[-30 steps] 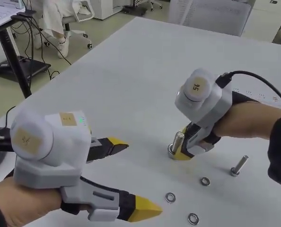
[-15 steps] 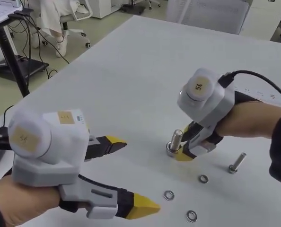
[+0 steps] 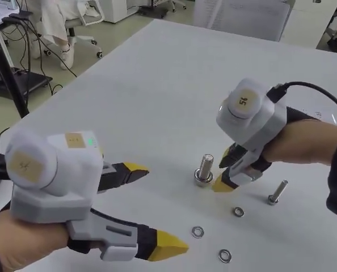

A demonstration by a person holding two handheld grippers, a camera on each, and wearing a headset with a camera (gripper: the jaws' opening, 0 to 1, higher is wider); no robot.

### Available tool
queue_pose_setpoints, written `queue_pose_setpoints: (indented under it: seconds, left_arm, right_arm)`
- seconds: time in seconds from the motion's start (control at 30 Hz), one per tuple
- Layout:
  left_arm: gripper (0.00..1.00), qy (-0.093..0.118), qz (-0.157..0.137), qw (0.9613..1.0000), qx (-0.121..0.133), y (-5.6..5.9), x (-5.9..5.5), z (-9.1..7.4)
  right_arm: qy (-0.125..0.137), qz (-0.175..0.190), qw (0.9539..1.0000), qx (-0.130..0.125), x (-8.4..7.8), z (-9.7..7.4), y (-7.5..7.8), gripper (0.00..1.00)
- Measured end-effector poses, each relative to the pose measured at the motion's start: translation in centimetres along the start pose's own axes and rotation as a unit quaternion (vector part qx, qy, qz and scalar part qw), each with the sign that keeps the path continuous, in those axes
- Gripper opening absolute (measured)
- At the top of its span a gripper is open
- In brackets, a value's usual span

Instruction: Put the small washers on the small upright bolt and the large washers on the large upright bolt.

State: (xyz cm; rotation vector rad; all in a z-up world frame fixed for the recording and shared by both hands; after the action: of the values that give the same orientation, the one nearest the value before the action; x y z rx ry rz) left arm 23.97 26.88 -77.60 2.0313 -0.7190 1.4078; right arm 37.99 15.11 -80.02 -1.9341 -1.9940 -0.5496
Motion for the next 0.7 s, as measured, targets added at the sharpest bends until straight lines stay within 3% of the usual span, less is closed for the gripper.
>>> queue_pose_setpoints:
  seconds: [0.7]
  left_arm:
    - [0.84, -0.001, 0.006, 0.9999, -0.009, 0.5, 0.2, 0.3]
  right_arm:
    - [-0.009, 0.012, 0.9999, -0.003, -1.9, -1.3, -1.4, 0.34]
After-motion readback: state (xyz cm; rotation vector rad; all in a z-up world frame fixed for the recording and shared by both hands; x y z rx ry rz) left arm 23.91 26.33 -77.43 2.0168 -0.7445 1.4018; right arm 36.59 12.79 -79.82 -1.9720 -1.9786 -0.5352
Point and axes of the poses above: the centre of the closed fingertips' face, and the gripper's own axes: z roughly forward along the fingers, y roughly to its right, x roughly out of its top, the point moved 6 cm from there along -z, roughly backward along the fingers, and after that the axes turned 8 degrees about y, right-handed, at the moved point
